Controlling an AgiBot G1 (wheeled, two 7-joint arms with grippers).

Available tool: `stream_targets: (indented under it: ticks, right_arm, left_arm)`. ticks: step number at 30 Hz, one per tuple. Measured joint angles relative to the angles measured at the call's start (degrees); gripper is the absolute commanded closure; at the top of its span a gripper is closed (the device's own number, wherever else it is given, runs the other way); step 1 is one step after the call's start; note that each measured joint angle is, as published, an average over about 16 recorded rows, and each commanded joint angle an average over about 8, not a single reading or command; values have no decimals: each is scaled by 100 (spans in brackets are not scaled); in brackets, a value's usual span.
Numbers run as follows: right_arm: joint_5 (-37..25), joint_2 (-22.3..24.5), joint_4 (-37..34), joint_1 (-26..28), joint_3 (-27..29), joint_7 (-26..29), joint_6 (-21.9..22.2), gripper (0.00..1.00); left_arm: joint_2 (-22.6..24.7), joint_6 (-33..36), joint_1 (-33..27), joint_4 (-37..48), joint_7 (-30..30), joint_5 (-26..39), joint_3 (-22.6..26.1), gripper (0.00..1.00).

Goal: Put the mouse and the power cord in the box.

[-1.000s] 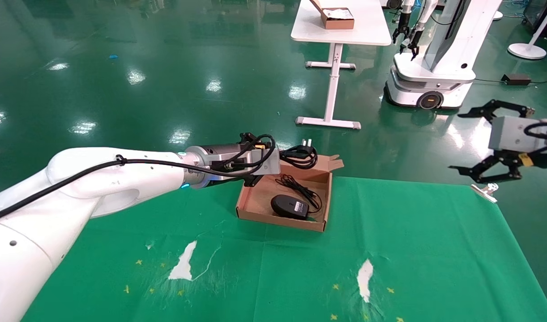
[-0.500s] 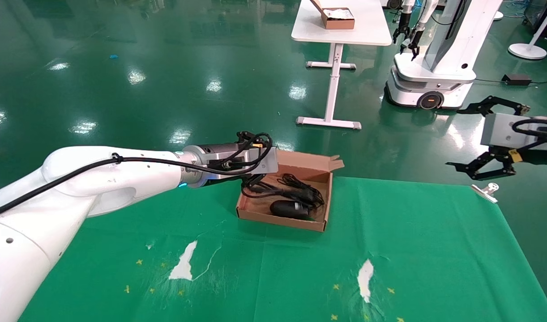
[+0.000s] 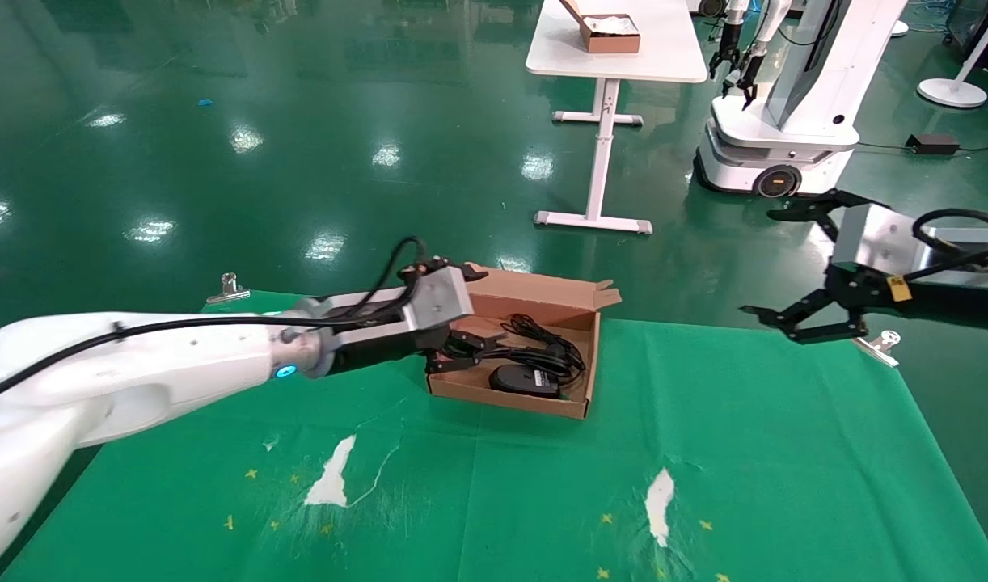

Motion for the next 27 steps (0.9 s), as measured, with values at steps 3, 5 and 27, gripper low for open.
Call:
stream_targets:
  ticks: [3,5,27]
  right_arm:
    - [168,69,348,-255,148,305,-89,0]
    - [280,114,579,-424,246,507,-148,0]
    - [1510,617,3123,-2288,1325,2733,-801,0]
  left_arm:
    - [-220,237,179,-266,-234,-185,-176,0]
    - [-367,395,298,-442,-390,-309,-292,0]
    - [-1977,2129,1606,-2383,-2101,-1664,-1575,0]
